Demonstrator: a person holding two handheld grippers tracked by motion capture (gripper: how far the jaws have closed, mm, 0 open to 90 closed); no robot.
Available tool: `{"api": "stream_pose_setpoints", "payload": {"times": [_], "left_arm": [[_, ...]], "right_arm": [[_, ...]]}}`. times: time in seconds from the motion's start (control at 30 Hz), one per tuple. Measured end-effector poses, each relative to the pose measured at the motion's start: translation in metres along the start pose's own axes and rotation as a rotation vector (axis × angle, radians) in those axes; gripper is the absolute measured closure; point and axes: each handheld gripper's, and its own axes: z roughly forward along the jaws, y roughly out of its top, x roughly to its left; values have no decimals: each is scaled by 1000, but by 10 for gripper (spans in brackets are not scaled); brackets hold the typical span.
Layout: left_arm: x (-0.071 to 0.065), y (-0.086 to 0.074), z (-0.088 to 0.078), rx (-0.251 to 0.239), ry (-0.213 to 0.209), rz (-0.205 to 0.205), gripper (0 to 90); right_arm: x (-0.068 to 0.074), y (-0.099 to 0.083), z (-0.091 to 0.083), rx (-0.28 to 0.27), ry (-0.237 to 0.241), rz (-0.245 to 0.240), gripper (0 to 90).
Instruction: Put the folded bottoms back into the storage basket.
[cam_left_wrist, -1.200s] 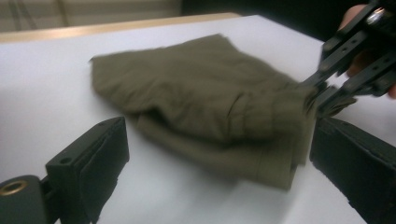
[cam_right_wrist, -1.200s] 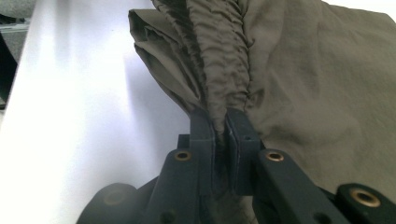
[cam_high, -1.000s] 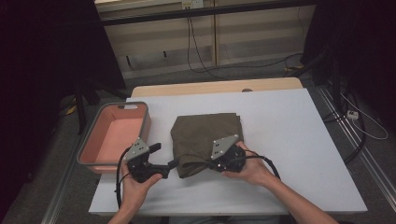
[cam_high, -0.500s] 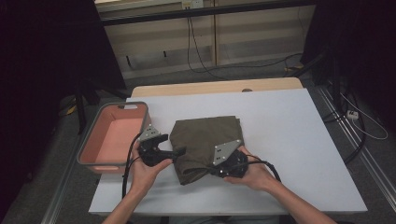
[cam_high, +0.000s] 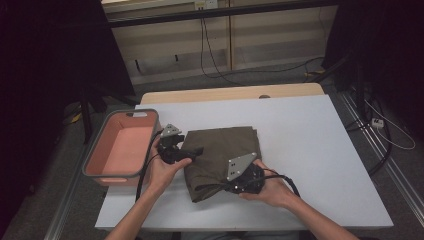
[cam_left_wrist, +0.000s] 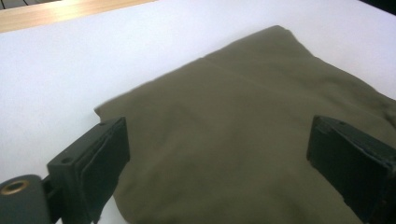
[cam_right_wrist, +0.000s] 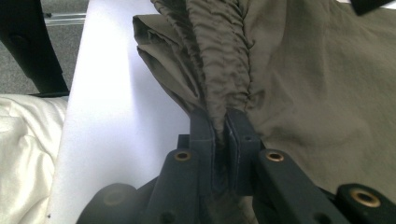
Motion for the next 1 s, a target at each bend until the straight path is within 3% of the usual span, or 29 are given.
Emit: {"api": "stream_pose_setpoints", "payload": {"times": [0.07, 0.2, 0.27, 0.33, 0.47, 0.57, 0.77, 0.8, 0.93, 1.0], "left_arm": [[7, 4, 6, 4, -6, -30, 84], [18, 10, 20, 14, 52, -51, 114], [22, 11, 24, 29, 54, -55, 153], [36, 14, 35, 56, 87, -72, 168], [51, 16, 44, 70, 84, -122, 234], [55, 17, 50, 82, 83, -143, 319], [60, 20, 58, 106, 66, -143, 492], [62, 19, 60, 118, 76, -156, 495], [62, 15, 62, 153, 64, -143, 519], [62, 13, 63, 166, 45, -164, 537]], "right_arm": [[1, 0, 0, 2, 2, -1, 833], [2, 0, 1, 0, -1, -7, 832], [2, 0, 0, -3, -3, -7, 832], [2, 0, 0, -3, -1, -6, 832], [2, -1, 2, 4, -2, -9, 832], [2, -1, 2, 5, 0, -8, 832], [2, -1, 3, 10, 0, -10, 832], [3, -1, 3, 13, -3, -10, 832], [2, -1, 3, 11, -2, -9, 831], [3, -1, 3, 12, -2, -9, 831]]}}
